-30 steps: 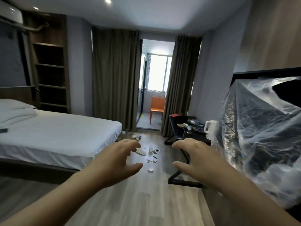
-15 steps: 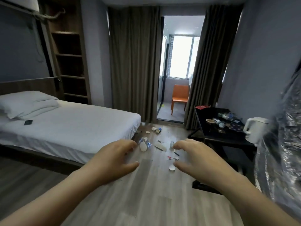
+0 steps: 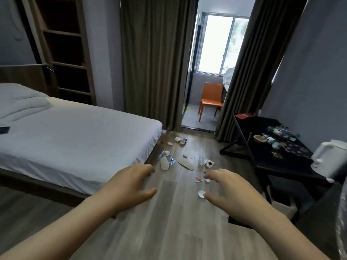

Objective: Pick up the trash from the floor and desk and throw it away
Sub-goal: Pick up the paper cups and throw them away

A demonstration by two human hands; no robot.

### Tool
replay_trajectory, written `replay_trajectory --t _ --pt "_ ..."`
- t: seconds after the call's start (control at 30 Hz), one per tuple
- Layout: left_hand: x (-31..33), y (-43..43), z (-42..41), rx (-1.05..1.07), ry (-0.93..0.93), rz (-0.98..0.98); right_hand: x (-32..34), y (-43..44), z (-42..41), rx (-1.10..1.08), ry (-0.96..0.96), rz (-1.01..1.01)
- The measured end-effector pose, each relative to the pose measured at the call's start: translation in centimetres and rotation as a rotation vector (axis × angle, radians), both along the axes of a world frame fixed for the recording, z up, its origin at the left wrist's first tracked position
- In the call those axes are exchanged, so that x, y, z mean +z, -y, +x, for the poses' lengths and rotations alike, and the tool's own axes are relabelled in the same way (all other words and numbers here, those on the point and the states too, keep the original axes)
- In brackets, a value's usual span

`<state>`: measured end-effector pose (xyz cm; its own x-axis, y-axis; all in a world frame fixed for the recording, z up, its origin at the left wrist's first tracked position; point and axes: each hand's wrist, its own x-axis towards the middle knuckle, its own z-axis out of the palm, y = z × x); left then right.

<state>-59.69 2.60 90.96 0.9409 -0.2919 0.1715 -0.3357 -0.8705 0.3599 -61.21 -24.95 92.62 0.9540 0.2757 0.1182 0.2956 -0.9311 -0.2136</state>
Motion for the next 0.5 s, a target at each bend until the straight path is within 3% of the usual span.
replay_trajectory --t 0.5 --pt "-7.1 0.6 25.5 0.009 -0.176 0.046 -6.6 0.4 25.9 -0.031 -0.166 0.025"
